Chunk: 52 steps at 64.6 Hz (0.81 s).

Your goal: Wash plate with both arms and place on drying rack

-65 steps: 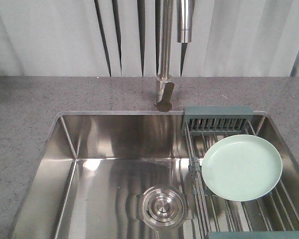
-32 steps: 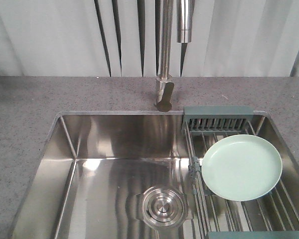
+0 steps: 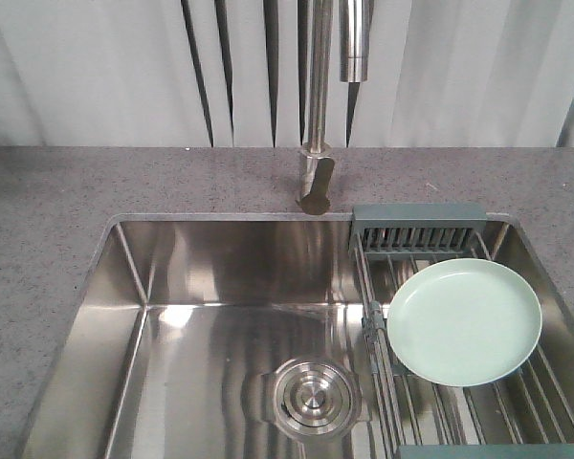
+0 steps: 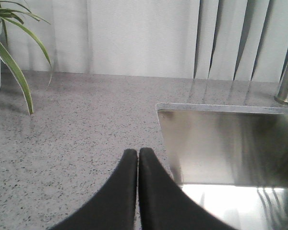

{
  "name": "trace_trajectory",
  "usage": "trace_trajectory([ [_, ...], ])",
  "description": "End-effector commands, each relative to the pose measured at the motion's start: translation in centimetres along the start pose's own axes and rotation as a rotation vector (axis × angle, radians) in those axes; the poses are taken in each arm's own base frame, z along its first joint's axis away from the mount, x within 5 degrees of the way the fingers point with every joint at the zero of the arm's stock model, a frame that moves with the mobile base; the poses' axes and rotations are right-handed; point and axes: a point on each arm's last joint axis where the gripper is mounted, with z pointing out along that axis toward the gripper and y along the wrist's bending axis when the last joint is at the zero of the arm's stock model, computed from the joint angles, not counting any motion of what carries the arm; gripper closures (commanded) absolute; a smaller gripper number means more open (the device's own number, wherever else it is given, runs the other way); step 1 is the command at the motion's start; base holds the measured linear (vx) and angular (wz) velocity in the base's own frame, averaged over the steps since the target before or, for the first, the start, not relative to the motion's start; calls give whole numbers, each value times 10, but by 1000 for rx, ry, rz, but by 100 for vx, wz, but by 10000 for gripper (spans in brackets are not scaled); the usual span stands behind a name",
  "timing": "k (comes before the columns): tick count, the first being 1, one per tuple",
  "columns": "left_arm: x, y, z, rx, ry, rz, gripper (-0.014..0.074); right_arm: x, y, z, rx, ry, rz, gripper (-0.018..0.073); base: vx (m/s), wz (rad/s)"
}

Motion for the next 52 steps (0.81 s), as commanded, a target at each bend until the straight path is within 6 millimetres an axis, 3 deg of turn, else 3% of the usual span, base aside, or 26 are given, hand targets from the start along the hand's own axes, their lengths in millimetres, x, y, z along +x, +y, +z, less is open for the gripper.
trace_trajectory([
  [1,-1,-1,0,16,-72,-9,602,-2,0,-1,-4,-84,-26,565,0,0],
  [52,-1,-1,0,16,-72,-9,602,-3,0,-1,-4,-85,-15,565,0,0],
])
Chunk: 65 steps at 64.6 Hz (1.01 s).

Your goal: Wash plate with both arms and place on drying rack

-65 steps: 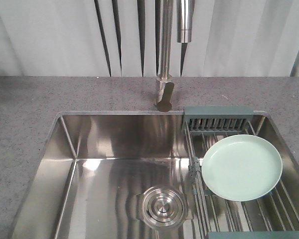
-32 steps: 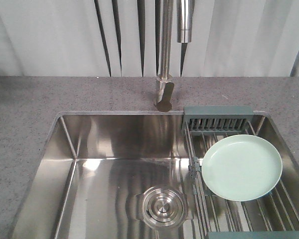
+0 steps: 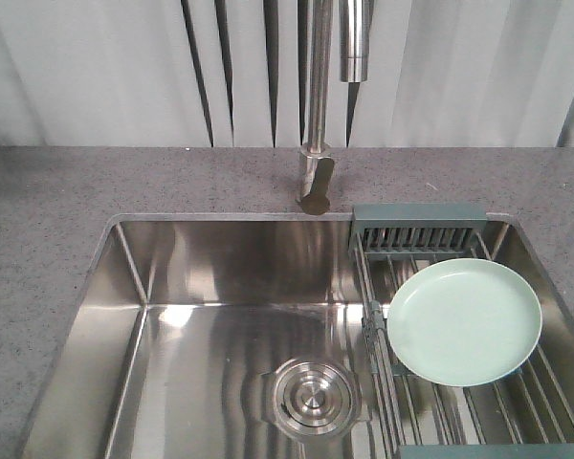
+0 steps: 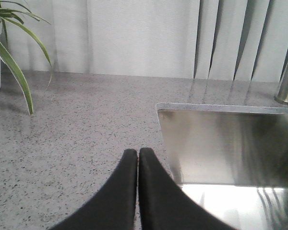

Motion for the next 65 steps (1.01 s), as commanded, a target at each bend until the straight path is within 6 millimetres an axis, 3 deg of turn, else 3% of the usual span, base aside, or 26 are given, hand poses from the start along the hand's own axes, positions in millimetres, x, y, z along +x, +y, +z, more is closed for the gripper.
trace_trajectory([
  [1,-1,-1,0,16,-72,-9,602,-2,0,-1,-4,-77,-13,565,0,0],
  [65,-1,-1,0,16,-72,-9,602,-2,0,-1,-4,-77,-13,565,0,0],
])
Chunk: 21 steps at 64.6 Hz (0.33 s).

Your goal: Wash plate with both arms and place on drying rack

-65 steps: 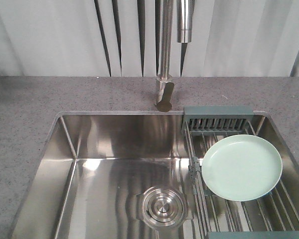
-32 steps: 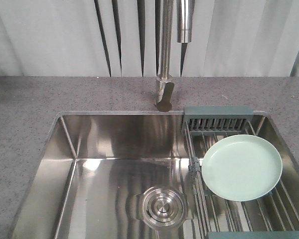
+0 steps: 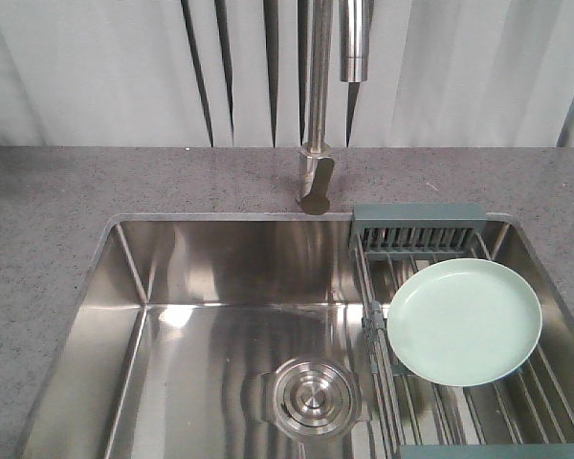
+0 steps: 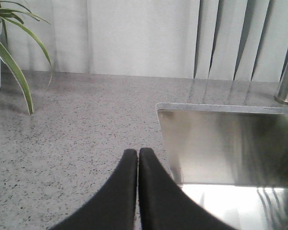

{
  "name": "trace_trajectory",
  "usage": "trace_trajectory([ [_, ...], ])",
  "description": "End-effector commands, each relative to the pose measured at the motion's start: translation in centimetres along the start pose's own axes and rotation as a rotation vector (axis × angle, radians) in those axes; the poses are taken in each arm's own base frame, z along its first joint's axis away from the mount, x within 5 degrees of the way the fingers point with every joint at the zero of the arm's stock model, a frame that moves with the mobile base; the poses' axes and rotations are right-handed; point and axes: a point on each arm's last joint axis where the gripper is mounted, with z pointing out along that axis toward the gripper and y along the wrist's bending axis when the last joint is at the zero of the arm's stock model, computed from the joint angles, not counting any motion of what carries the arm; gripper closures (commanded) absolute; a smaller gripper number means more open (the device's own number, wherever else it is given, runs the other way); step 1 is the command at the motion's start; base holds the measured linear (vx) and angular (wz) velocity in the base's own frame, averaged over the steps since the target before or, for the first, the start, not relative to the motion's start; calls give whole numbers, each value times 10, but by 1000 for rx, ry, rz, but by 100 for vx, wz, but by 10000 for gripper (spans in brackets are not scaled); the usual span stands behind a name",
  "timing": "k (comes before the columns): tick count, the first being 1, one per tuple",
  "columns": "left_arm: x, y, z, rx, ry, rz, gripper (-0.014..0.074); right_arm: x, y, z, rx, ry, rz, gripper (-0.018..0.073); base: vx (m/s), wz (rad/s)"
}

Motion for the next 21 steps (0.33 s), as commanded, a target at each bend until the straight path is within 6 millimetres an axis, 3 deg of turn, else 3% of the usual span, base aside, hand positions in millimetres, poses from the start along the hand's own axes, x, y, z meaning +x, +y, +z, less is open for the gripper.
trace_trajectory([
  [1,-1,-1,0,16,-72,-9,602,-2,0,-1,-4,-77,-13,565,0,0],
  [21,-1,-1,0,16,-72,-9,602,-2,0,-1,-4,-77,-13,565,0,0],
])
